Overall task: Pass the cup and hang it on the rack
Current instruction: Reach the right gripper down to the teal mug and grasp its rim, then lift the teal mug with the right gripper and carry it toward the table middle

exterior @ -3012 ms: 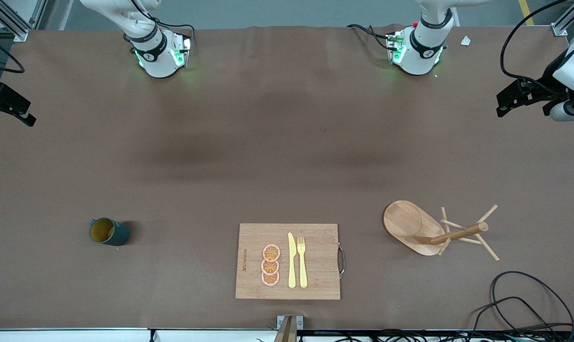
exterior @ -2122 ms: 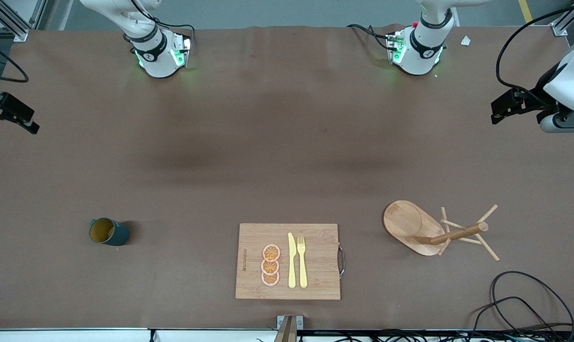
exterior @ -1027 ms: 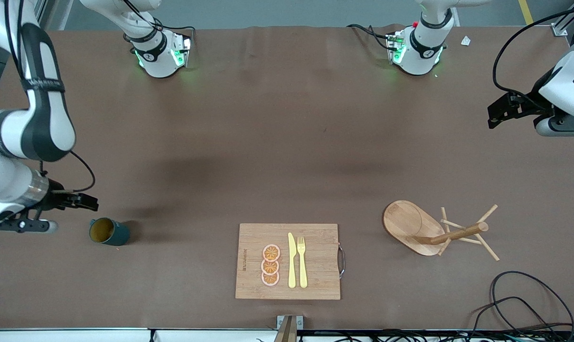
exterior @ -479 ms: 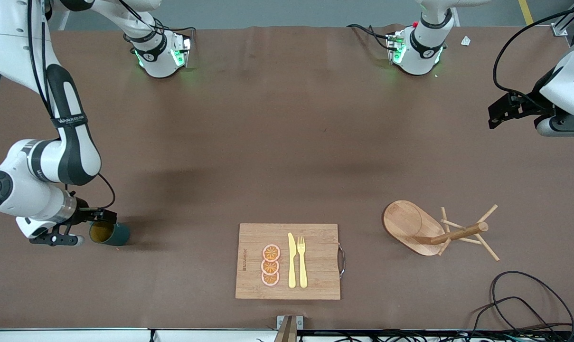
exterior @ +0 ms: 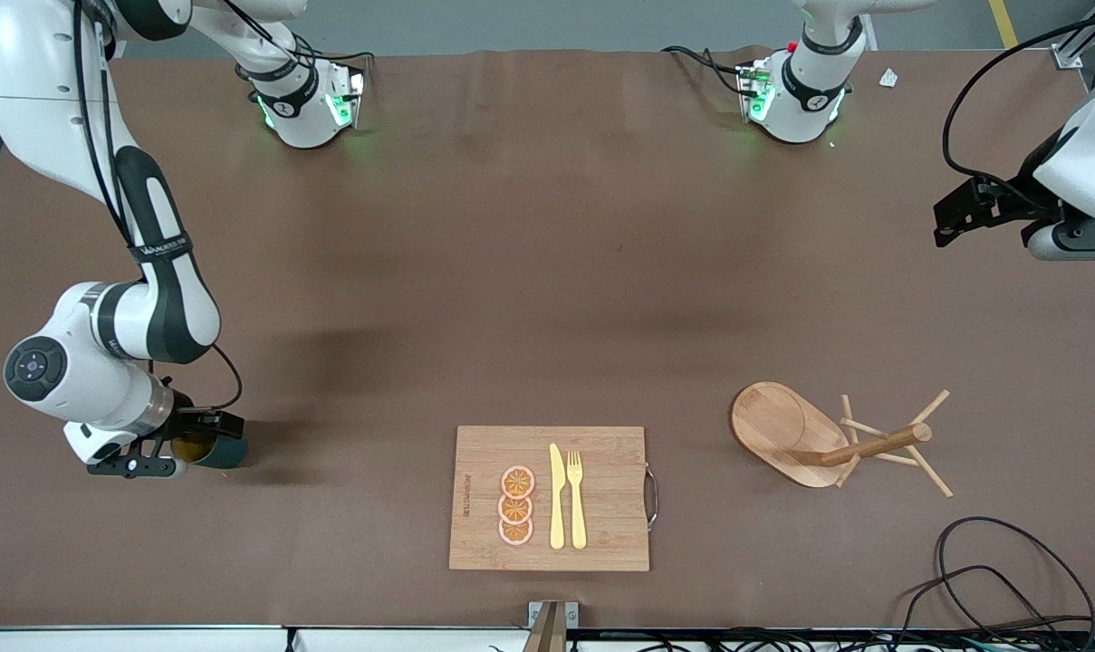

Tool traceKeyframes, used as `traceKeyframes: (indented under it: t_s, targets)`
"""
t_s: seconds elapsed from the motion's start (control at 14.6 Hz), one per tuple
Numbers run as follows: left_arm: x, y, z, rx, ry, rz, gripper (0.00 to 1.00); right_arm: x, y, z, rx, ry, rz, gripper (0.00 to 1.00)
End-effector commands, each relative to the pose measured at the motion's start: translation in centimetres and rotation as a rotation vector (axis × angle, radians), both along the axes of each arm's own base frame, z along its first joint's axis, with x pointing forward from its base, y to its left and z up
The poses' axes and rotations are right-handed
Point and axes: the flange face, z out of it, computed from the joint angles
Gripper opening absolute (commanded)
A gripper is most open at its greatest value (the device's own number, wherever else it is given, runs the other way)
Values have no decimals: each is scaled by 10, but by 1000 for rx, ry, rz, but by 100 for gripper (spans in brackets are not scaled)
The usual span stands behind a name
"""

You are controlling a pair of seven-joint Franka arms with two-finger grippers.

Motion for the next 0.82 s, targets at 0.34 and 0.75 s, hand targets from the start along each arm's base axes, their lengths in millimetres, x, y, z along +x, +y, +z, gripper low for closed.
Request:
traceKeyframes:
  t_s: [0.34,0.75]
  targets:
    - [-1,0,9,-7,-19,2,100,4,-4,-10,-5,-9,77,40]
    - [0,1,5,-2,-10,7,100,4,-2,-9,-1,-9,80,8]
